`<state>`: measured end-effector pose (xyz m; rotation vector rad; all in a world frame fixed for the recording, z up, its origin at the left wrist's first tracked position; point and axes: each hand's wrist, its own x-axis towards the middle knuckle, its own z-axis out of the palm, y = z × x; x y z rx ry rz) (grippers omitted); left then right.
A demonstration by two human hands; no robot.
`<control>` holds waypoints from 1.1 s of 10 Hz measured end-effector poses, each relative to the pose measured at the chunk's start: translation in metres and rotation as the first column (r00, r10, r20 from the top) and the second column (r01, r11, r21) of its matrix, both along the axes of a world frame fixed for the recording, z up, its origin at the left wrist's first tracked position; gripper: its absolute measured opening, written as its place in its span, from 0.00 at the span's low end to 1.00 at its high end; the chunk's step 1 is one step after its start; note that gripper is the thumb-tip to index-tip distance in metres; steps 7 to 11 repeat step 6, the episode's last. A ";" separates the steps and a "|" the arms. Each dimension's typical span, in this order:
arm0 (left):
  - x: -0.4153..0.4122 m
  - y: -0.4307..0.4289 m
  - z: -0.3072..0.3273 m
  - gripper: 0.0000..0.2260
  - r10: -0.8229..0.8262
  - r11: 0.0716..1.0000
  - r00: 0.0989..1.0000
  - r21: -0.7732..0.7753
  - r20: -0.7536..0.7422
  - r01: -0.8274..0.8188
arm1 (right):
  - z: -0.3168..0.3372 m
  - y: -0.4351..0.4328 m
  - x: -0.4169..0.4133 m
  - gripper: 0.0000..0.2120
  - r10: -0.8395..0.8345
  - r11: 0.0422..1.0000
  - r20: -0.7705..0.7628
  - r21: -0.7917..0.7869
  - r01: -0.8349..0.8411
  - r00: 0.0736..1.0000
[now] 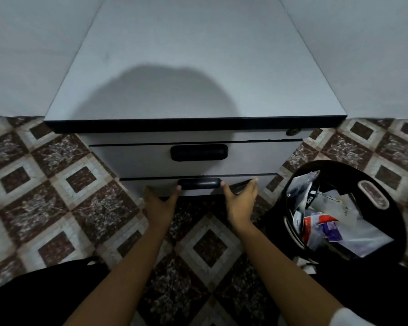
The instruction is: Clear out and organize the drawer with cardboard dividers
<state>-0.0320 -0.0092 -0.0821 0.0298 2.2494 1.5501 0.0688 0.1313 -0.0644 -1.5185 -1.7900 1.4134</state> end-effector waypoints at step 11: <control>0.002 -0.015 0.015 0.30 -0.200 0.978 0.980 -0.065 -0.021 0.198 | 0.015 0.000 0.034 0.36 0.154 0.988 0.049 -0.001 -0.154 0.987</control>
